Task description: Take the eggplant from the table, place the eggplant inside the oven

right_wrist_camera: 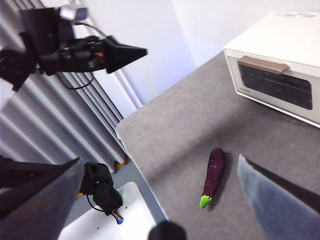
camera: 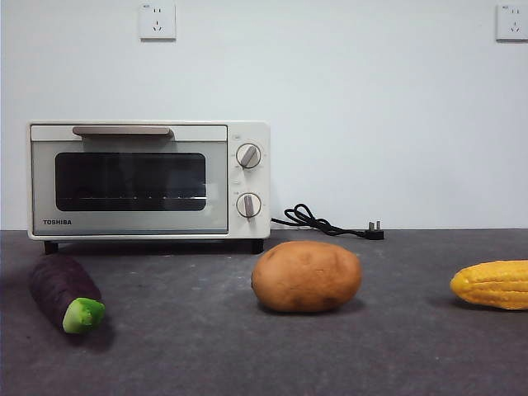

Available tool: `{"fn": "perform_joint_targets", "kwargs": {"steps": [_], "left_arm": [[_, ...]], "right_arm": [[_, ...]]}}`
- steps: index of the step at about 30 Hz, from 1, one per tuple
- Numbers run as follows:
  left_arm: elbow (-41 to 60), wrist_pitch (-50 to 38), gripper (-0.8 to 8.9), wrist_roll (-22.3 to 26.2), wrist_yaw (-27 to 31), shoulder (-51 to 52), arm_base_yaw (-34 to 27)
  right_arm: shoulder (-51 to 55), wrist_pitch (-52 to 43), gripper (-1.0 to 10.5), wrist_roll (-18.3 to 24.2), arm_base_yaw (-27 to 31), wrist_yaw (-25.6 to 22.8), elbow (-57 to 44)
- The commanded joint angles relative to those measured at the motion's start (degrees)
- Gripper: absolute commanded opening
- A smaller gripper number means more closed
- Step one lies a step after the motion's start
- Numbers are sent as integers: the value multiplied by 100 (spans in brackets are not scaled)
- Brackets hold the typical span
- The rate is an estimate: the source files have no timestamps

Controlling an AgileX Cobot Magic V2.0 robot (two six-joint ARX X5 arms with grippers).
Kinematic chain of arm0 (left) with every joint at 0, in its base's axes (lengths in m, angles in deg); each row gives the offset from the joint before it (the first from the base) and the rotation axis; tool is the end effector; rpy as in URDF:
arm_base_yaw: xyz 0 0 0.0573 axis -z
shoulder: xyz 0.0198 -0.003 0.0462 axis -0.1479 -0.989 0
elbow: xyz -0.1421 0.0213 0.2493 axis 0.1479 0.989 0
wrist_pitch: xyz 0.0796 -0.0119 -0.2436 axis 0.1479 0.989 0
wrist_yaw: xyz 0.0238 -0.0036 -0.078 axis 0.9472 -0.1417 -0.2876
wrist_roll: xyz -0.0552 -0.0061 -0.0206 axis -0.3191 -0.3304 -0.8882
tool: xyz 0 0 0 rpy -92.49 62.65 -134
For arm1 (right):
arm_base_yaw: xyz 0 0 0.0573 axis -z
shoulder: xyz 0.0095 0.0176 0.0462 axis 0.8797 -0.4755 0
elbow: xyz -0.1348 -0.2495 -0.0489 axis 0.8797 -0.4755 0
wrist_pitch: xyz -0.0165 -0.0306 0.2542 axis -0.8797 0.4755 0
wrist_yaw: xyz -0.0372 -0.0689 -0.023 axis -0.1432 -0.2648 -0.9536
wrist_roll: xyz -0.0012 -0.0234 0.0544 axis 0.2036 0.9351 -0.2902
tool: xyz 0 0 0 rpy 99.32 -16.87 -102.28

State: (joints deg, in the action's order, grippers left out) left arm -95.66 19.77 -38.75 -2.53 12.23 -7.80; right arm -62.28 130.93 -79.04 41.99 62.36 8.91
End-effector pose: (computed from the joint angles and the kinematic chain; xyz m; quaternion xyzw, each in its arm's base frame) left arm 0.1306 -0.0174 0.4355 -0.0541 0.1627 -0.2118 0.9622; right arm 0.0990 0.0646 0.4766 0.0673 0.1987 0.5337 0.8192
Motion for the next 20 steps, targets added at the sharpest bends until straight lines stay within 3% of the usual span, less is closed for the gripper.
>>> {"fn": "perform_joint_targets", "kwargs": {"steps": [1,20], "left_arm": [[0,-179,-5,186,9,-168,13],[-345,-2184,-6,678,2,-3370,-85]], "right_arm": [[-20,-22,664,24,-68,17,31],[-175,199,662,26,-256,-4,33]]}}
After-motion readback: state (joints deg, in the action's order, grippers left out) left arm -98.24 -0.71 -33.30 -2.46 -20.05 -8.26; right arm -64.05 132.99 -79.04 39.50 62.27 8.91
